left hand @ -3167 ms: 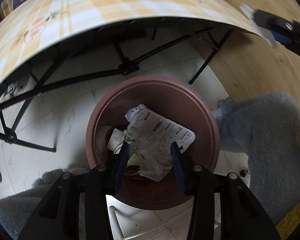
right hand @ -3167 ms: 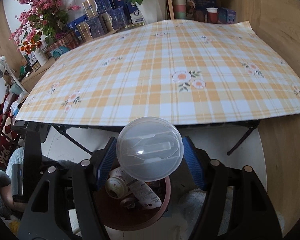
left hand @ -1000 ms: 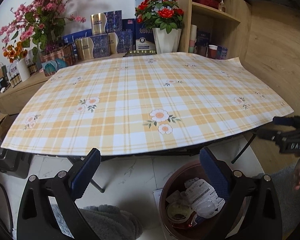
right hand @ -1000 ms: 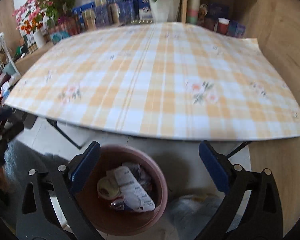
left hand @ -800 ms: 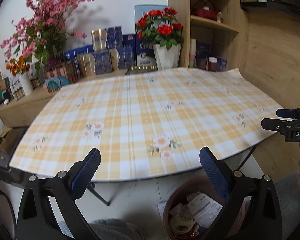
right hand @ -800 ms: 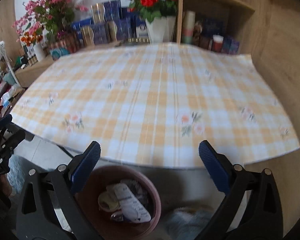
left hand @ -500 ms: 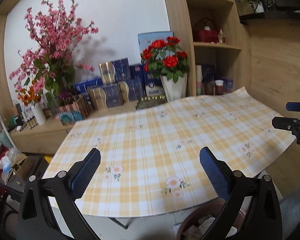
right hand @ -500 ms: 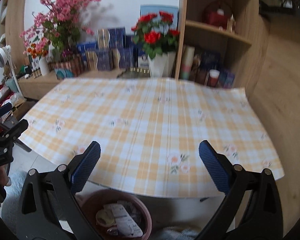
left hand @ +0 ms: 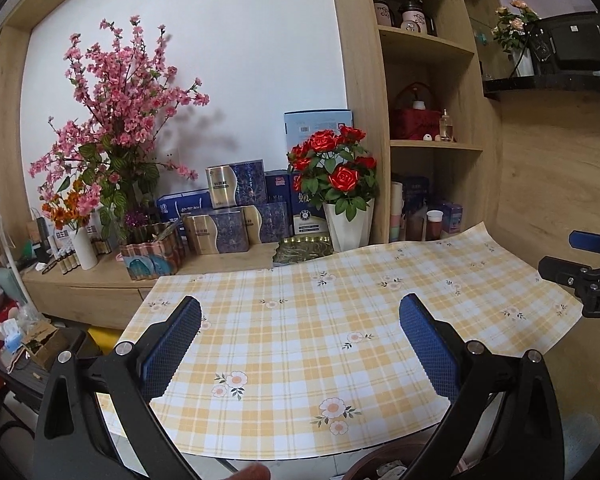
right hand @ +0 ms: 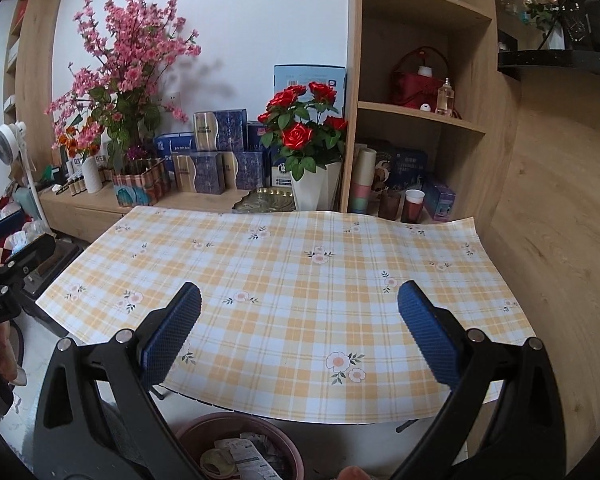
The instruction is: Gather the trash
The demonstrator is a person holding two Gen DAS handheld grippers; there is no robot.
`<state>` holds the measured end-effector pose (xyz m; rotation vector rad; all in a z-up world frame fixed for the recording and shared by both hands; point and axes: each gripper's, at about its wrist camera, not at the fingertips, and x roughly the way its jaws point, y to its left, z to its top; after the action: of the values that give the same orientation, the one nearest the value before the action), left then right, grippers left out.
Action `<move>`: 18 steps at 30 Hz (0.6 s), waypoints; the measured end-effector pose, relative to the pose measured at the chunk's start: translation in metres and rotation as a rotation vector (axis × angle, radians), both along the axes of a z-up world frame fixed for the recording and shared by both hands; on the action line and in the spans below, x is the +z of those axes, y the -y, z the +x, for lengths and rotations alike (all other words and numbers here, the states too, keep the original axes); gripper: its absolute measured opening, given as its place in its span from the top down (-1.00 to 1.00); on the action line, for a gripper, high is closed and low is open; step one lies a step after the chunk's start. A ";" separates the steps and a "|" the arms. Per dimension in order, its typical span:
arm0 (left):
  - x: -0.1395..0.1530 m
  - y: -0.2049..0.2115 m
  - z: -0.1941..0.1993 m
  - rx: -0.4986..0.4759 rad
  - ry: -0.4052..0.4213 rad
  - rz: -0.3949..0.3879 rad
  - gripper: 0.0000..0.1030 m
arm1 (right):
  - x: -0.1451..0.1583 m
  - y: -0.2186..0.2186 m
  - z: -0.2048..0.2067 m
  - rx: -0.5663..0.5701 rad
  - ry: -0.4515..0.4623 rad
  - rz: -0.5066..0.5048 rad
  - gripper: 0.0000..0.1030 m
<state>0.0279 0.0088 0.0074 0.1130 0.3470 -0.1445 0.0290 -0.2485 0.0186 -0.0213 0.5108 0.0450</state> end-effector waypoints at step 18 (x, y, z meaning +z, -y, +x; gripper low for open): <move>0.011 0.003 -0.008 0.018 -0.014 0.003 -0.88 | 0.001 0.009 -0.006 -0.011 -0.004 0.033 -0.89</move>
<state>0.0200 0.0059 0.0181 0.1119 0.3623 -0.1270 0.0230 -0.2572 0.0196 0.0139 0.5142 0.0432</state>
